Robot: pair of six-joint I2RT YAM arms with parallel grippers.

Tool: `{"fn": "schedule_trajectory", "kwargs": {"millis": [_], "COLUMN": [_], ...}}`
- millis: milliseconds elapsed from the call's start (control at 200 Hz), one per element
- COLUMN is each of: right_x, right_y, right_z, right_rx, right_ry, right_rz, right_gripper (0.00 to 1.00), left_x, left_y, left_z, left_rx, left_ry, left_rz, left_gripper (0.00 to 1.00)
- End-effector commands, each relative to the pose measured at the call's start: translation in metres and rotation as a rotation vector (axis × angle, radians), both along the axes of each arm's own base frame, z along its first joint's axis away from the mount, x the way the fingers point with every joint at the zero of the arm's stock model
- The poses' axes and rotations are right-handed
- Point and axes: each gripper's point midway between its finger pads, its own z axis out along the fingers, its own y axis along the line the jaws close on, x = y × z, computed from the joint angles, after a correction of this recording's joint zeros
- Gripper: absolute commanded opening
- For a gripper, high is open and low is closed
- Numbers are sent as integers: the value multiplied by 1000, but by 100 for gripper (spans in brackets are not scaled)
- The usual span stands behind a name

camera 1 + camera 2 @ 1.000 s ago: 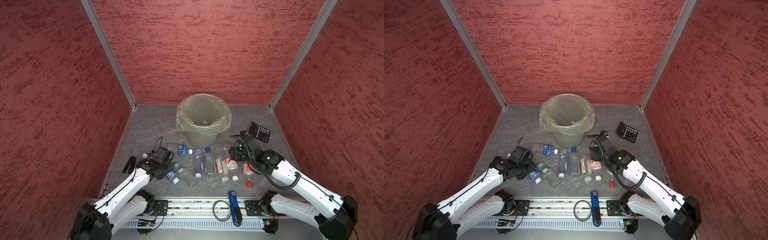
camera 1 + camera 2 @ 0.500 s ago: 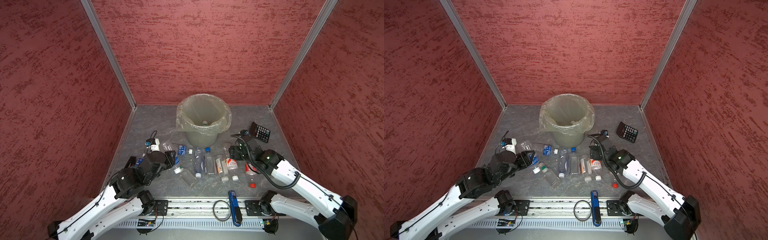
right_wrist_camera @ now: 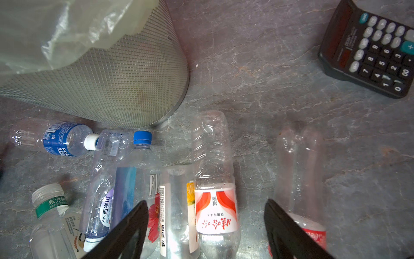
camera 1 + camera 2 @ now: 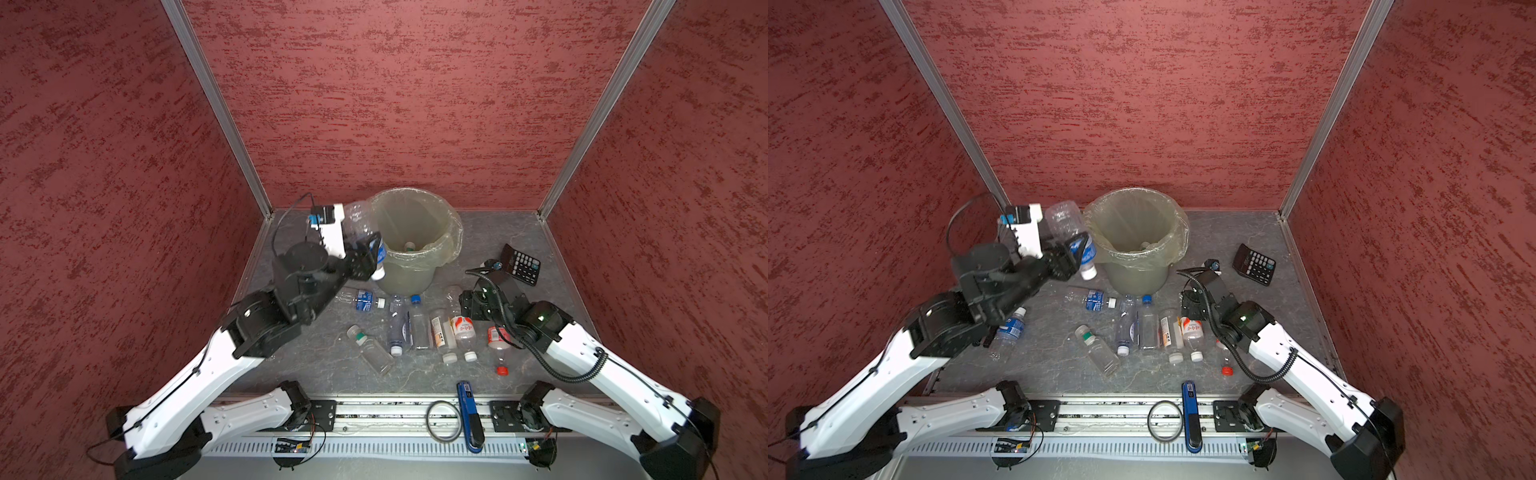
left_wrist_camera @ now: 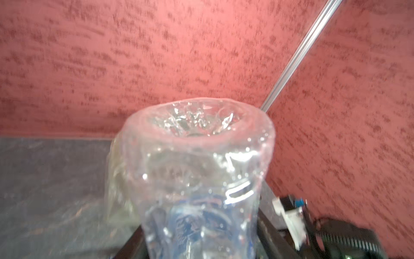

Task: Throw the plastic bottles in the bin
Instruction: Throw the plastic bottle into the trash bin.

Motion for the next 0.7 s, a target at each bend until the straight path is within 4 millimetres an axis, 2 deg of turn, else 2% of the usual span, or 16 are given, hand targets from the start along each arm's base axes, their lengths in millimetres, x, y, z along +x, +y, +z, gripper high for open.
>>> {"fn": "schedule_trajectory", "kwargs": {"millis": [0,35,75,140,175,240,346,501,586,696], "right_x": [7,7,7,5,3,-1,-3,-5,-7,-11], "right_y": [-1,0,-1,-4,-7,-12,-16,-24,-31,-48], "right_z": [13,13,14,18,20,23,24,12,1,-22], "right_rx": [22,24,27,27,24,21,23,-13,-39,-75], "right_ry": [-29,-29,-28,-33,-38,-50,-53,-11,31,106], "right_rz": [-29,-29,-31,-39,-43,-53,-61,-104,-134,-209], "right_gripper": [82,82,82,83,83,83,84,84,85,85], "left_x": [56,75,94,108,109,104,94,64,50,36], "left_y": [-35,-45,-54,-67,-70,-68,-52,-40,-31,-18], "left_z": [25,28,27,24,26,29,41,58,54,31], "left_rx": [-6,-16,-18,-13,-12,-15,-29,12,23,40], "left_ry": [-68,-67,-38,4,5,-20,-59,-105,-93,-58], "left_rz": [-107,-135,-145,-168,-173,-165,-129,-127,-134,-122], "left_gripper": [69,80,88,100,99,99,99,99,99,99]}}
